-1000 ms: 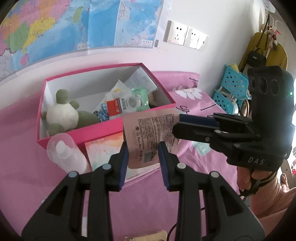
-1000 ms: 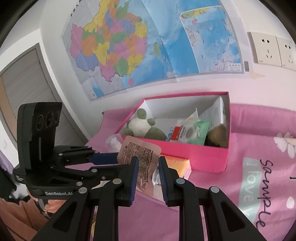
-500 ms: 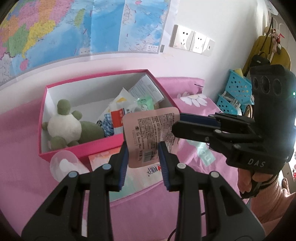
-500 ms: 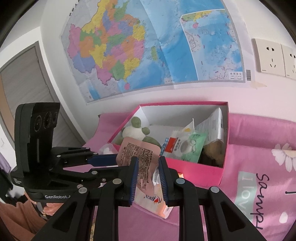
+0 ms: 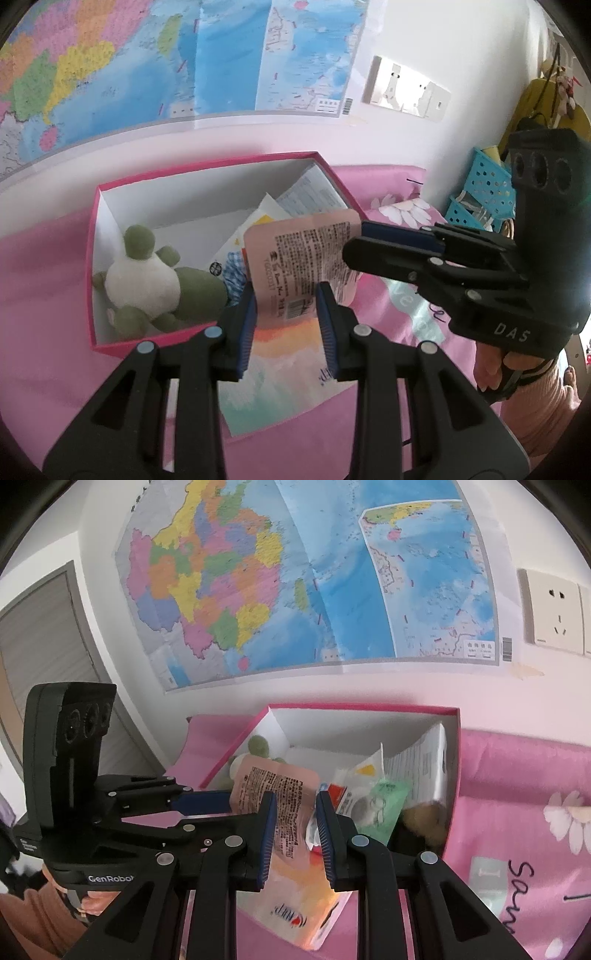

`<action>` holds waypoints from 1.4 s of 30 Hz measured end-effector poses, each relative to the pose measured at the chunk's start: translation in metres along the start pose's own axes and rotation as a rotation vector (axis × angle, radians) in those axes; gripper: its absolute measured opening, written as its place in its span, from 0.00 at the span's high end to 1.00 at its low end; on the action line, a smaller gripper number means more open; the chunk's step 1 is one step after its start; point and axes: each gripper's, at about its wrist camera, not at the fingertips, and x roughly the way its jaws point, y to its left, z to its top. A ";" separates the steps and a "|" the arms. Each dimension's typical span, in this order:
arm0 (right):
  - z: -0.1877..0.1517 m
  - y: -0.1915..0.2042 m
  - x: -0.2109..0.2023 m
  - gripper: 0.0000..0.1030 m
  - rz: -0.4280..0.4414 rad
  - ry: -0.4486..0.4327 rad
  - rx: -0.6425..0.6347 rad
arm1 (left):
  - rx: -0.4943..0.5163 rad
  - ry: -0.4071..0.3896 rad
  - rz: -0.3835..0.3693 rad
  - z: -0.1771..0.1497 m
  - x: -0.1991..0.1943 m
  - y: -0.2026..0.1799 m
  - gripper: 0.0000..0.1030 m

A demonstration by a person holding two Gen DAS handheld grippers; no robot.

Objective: Organize soft objects
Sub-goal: 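Carry the beige pouch into the pink box and open the right gripper, then move the right gripper back toward the remaining items on the bed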

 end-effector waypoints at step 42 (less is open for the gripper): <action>-0.031 0.005 -0.018 0.64 0.094 0.057 0.037 | 0.029 -0.112 0.079 -0.054 -0.063 0.011 0.54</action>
